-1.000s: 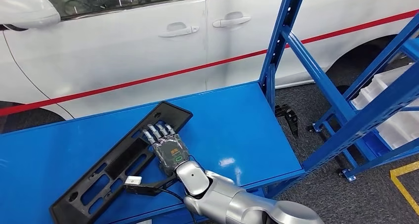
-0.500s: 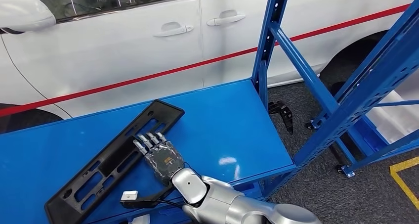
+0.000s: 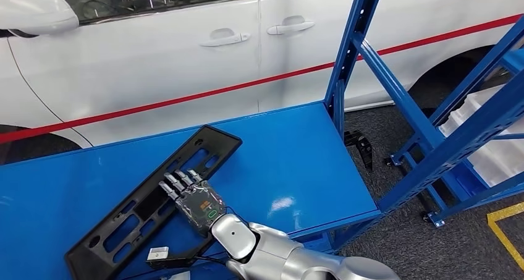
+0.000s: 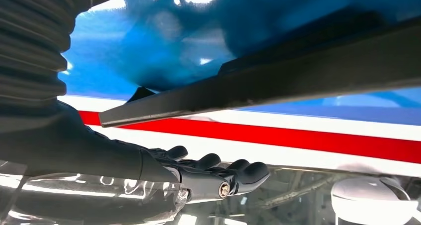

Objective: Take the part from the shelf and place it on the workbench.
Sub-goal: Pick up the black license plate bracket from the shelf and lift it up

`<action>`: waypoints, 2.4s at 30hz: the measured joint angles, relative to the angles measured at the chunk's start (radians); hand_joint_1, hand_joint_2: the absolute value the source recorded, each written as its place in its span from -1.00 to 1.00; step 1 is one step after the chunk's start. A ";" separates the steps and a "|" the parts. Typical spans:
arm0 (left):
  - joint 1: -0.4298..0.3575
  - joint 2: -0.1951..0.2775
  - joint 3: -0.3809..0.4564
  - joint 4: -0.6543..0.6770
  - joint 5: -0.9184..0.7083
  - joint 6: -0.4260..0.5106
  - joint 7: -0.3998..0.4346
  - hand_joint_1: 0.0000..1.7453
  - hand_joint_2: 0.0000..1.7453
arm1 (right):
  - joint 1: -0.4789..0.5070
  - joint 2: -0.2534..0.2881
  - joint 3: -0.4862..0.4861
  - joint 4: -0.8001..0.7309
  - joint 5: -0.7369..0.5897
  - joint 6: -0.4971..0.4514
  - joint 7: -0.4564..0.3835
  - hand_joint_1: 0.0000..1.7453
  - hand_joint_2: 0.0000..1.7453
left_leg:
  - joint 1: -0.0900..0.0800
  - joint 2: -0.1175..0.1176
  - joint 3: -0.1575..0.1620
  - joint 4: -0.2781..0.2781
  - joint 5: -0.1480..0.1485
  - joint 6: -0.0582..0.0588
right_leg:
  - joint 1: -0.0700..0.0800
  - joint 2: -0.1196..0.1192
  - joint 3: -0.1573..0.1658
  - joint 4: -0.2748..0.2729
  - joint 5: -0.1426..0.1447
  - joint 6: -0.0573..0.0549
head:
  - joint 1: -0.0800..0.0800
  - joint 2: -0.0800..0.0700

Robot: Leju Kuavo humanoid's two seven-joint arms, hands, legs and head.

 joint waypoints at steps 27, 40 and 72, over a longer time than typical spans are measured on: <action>-0.003 -0.006 -0.001 0.000 0.010 0.007 -0.003 -1.00 -1.00 | -0.002 -0.002 0.000 -0.010 0.025 0.017 0.006 -1.00 1.00 | 0.003 0.002 -0.043 0.003 0.039 0.004 | 0.002 0.004 -0.070 0.182 -0.130 0.009 | -0.002 0.000; -0.005 -0.011 -0.001 0.000 0.010 -0.007 -0.012 -1.00 -1.00 | -0.001 -0.001 0.027 -0.003 0.196 0.079 -0.036 -1.00 1.00 | 0.003 -0.002 -0.117 0.196 -0.080 -0.050 | 0.001 0.004 0.037 -0.083 0.008 -0.037 | -0.005 0.000; 0.000 -0.029 -0.007 0.000 -0.035 -0.026 0.021 -1.00 -1.00 | 0.009 0.010 -0.006 0.026 0.219 0.147 -0.059 -1.00 1.00 | 0.006 0.000 -0.124 0.265 -0.117 -0.053 | -0.005 0.003 0.051 -0.087 0.006 -0.035 | -0.003 0.000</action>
